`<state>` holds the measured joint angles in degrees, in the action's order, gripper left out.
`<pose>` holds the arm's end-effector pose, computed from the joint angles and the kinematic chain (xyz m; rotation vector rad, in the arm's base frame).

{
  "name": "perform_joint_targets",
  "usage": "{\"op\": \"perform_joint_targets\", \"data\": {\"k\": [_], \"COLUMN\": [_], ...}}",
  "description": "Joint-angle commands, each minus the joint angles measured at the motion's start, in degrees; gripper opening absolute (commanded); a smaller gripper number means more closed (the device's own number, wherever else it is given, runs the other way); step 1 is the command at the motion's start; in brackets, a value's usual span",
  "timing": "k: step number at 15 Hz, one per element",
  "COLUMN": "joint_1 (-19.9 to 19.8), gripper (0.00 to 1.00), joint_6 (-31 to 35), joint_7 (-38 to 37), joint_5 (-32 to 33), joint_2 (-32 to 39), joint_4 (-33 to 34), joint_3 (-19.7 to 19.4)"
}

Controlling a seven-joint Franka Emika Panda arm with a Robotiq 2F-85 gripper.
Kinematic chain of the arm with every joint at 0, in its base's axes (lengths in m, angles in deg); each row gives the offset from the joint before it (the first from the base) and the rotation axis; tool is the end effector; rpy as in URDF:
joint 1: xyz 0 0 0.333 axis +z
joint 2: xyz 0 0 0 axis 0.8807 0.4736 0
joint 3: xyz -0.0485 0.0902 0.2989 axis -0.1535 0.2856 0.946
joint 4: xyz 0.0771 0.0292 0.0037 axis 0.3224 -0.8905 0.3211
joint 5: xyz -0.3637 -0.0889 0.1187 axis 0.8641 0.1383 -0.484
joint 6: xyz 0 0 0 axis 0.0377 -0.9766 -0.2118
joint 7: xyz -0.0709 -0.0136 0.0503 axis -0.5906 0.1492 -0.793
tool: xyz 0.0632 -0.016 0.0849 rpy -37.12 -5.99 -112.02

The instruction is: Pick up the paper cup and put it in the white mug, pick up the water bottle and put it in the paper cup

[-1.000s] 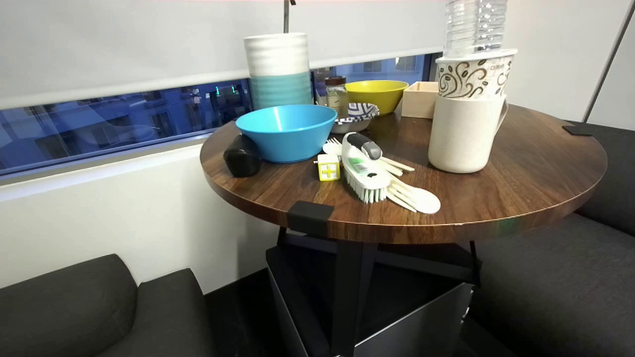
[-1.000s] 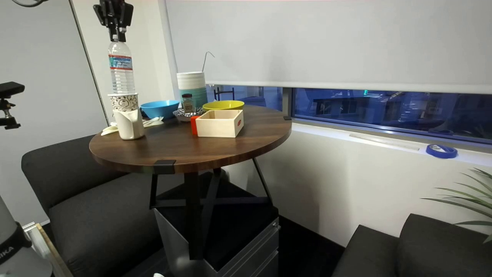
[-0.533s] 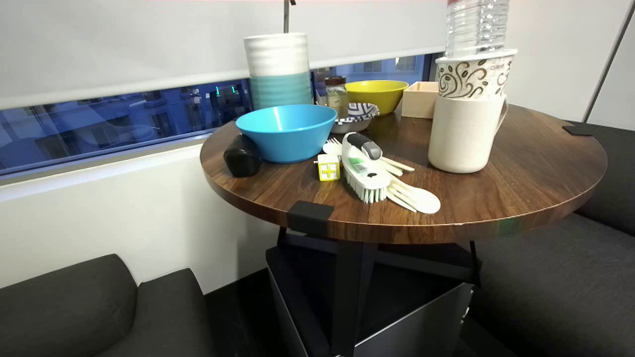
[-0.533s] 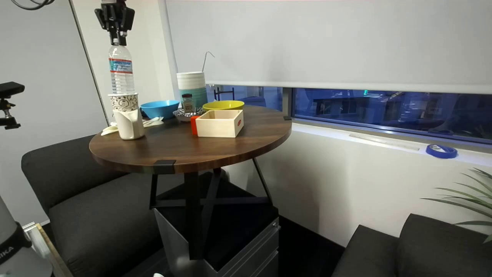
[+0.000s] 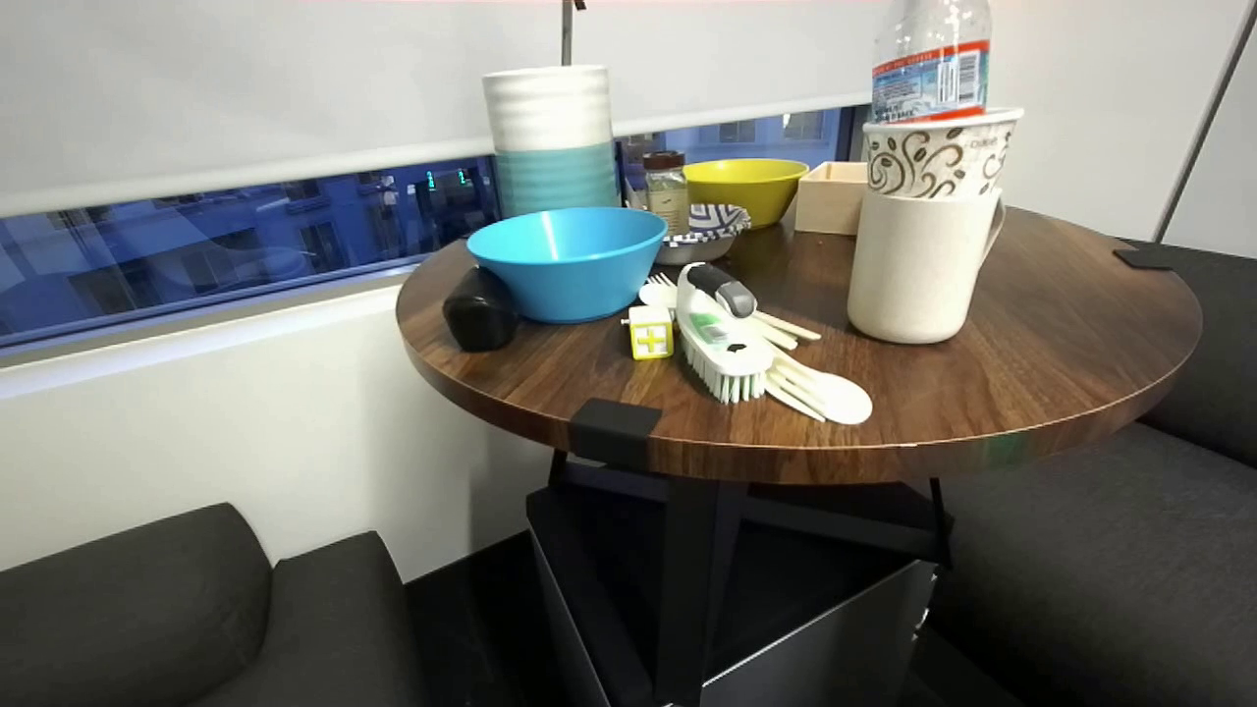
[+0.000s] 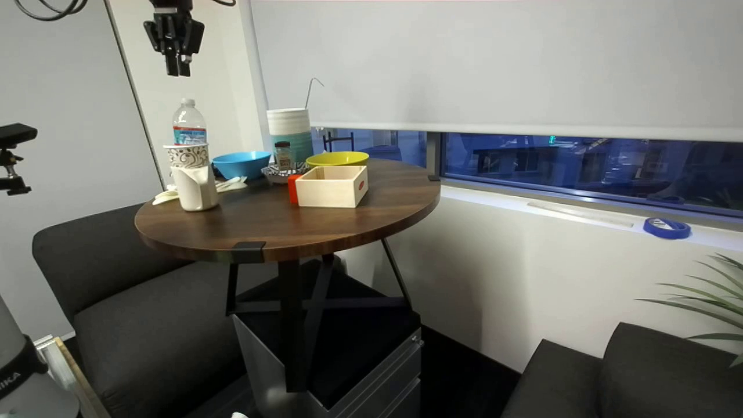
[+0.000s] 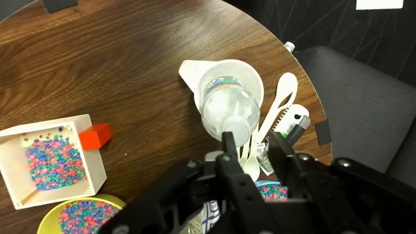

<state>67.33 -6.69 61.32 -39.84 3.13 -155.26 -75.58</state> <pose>0.4284 0.1101 0.6727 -3.0801 -0.3790 0.1622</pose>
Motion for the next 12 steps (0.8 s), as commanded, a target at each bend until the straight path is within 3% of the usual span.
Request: {"op": "perform_joint_targets", "data": {"k": [1,8,12], "joint_1": [0.3,-0.5,-1.0], "gripper": [0.54,0.99,1.0], "joint_6": [-0.3,1.2,1.4], "joint_7": [0.7,-0.7,-0.6], "joint_5": [-1.6,-4.1,-4.9], "joint_2": [-0.6,-1.0,-0.7], "joint_4": [0.1,1.6,3.5], "joint_3": [-0.5,-1.8,-3.2]}}
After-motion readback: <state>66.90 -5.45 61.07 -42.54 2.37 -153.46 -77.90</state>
